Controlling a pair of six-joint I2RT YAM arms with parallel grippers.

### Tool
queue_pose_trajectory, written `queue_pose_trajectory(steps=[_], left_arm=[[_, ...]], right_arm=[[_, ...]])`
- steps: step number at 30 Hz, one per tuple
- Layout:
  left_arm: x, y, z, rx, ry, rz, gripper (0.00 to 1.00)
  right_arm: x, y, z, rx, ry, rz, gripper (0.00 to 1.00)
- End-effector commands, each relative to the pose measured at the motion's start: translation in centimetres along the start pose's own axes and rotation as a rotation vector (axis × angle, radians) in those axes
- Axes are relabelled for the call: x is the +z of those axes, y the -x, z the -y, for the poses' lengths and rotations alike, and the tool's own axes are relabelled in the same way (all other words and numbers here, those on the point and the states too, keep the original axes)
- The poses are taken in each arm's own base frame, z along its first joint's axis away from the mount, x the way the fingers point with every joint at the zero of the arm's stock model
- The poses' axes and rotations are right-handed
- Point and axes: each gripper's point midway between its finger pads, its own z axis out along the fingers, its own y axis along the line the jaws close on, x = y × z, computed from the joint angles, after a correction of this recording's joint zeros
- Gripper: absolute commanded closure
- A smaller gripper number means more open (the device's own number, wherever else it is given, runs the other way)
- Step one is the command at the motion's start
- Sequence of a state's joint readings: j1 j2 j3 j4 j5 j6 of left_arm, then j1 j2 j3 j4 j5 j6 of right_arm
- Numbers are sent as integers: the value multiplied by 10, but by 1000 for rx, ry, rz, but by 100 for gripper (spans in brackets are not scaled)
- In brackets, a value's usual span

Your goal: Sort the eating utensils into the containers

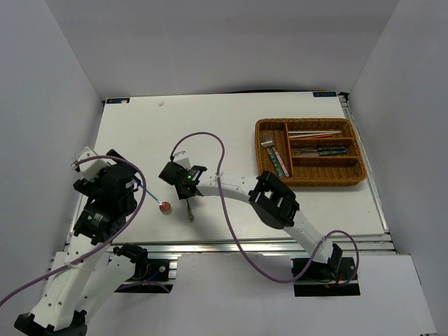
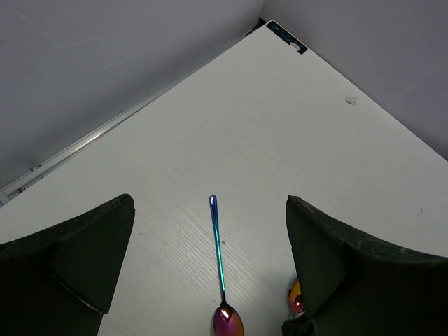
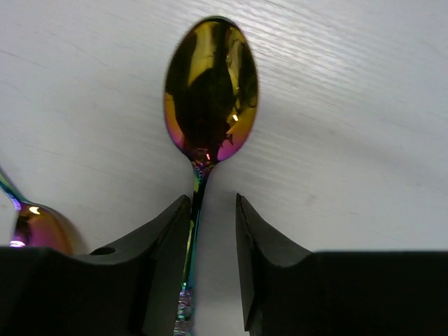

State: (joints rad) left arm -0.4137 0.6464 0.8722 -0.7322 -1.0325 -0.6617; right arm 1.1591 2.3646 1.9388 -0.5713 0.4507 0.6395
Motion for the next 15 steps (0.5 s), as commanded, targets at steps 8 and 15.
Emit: queue_pose_trajectory(steps=[8, 15], left_arm=[[-1, 0, -1, -7, -11, 2, 2], [-1, 0, -2, -7, -10, 4, 2]], right_arm=[[5, -70, 85, -329, -42, -244, 77], [19, -98, 98, -401, 93, -367, 81]])
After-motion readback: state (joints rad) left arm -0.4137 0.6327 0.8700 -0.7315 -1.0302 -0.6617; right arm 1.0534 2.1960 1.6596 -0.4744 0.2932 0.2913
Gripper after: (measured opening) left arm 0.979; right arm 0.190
